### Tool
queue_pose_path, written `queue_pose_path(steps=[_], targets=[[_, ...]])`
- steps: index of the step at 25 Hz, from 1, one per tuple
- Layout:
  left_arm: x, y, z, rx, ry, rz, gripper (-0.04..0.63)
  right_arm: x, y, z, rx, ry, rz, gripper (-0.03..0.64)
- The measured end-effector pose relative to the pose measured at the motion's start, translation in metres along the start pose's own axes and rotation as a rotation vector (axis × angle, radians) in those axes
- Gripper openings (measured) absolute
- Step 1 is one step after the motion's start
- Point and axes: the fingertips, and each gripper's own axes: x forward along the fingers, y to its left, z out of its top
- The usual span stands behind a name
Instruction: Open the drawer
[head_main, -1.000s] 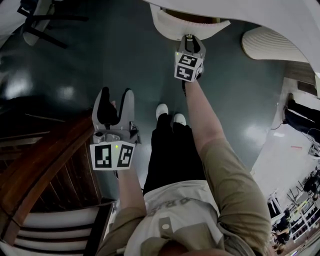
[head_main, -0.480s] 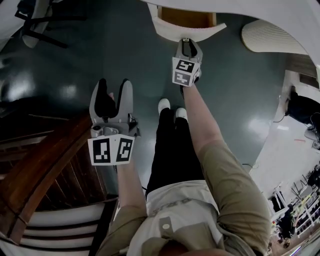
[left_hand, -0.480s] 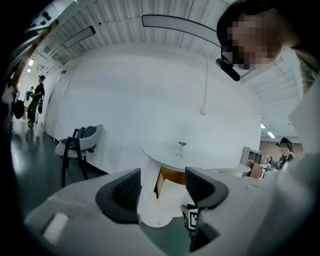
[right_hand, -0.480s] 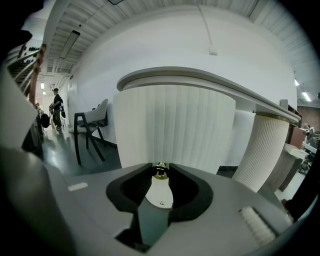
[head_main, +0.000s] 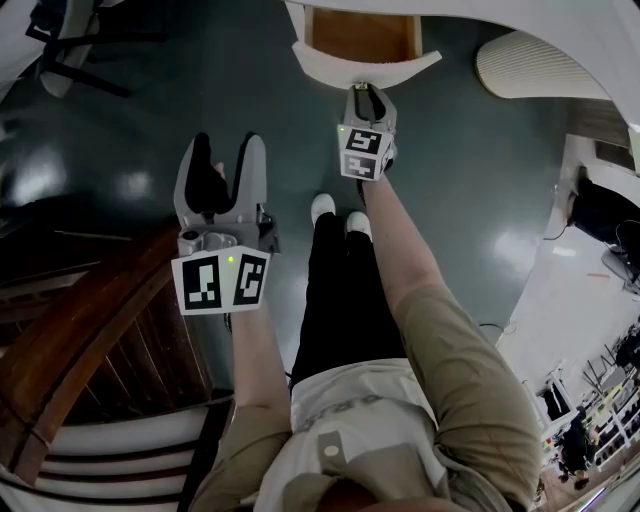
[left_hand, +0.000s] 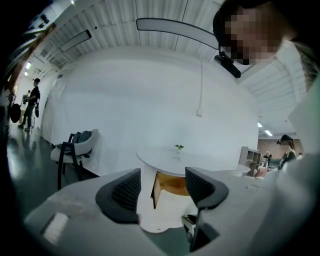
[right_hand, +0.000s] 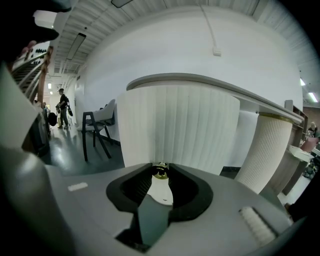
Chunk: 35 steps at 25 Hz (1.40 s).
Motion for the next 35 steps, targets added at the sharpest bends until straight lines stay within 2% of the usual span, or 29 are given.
queue_pose_path(steps=[6, 12, 26, 35], targets=[[-0.004, -0.012, -0.011, 0.062, 0.032, -0.011, 0.282, -0.018, 0.004, -0.007, -0.004, 0.011, 0.02, 0.107], [-0.01, -0.018, -0.011, 0.03, 0.026, -0.019, 0.282, -0.033, 0.008, -0.017, -0.001, 0.026, 0.033, 0.107], [-0.021, -0.023, -0.008, 0.034, 0.021, -0.025, 0.282, -0.054, 0.014, -0.036, -0.001, 0.024, 0.044, 0.106], [-0.026, -0.031, -0.016, 0.029, 0.045, -0.032, 0.282, -0.062, 0.015, -0.04, 0.001, 0.034, 0.052, 0.106]])
